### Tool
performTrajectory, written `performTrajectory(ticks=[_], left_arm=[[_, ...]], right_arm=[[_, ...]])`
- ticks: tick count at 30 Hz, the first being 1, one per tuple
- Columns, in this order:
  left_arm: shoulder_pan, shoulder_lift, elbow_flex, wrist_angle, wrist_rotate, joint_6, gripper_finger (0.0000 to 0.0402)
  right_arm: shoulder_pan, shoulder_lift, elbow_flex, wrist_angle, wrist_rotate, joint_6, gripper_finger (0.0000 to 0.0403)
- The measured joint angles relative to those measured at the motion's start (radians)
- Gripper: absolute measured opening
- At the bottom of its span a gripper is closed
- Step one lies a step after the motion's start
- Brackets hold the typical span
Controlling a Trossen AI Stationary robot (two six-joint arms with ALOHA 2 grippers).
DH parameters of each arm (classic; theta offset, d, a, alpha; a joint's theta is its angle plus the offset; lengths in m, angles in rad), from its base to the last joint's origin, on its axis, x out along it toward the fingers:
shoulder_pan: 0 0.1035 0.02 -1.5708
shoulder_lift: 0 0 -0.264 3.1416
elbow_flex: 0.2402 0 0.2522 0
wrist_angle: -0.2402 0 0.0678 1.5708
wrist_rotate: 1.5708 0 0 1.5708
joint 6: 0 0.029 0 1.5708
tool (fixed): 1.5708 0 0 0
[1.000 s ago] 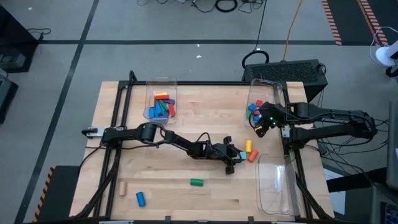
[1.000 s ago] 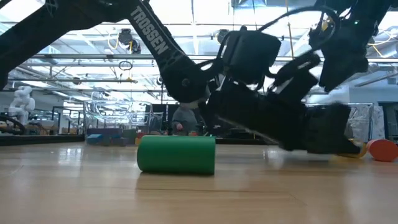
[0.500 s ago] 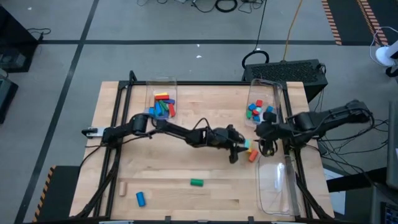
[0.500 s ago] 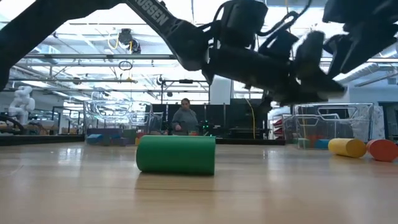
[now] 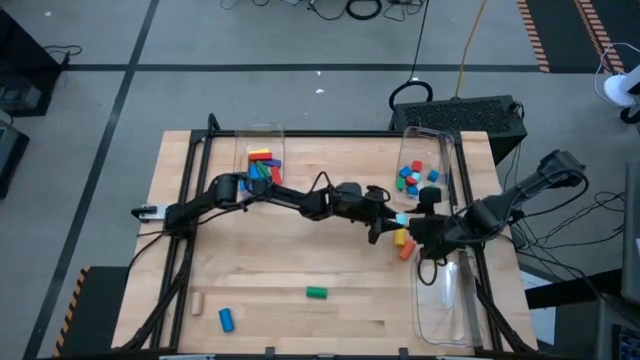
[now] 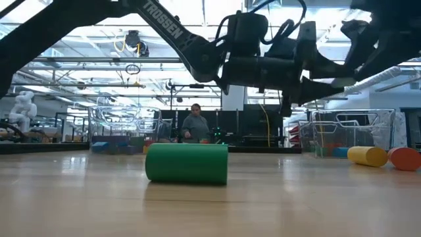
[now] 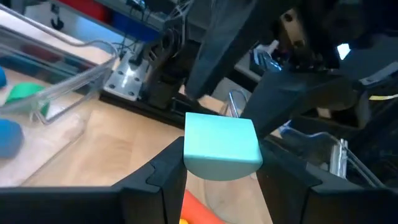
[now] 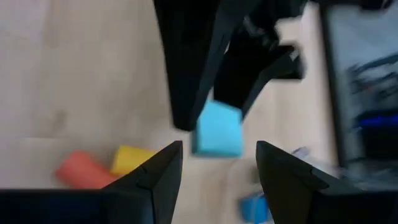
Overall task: Sort blocks by size
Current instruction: Put the light blue half-circle block into the top right transparent bin
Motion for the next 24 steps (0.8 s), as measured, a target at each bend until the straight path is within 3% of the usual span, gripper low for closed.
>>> performTrajectory(ticks=[5,12,24], left_arm=[[0.001,0.000,0.000,0.029,0.044,-0.044,0.0171],[0.001,0.000,0.000,0.034,0.058,-0.053,0.0171],[0.002,0.000,0.000,0.024,0.059,-0.074,0.0171]], right_arm=[[0.033,0.085,0.000,0.031,0.103,-0.107,0.0187],[0.033,0.164,0.000,0.048,0.115,-0.123,0.0182],[0.033,0.158,0.001,0.061,0.115,-0.119,0.0080]])
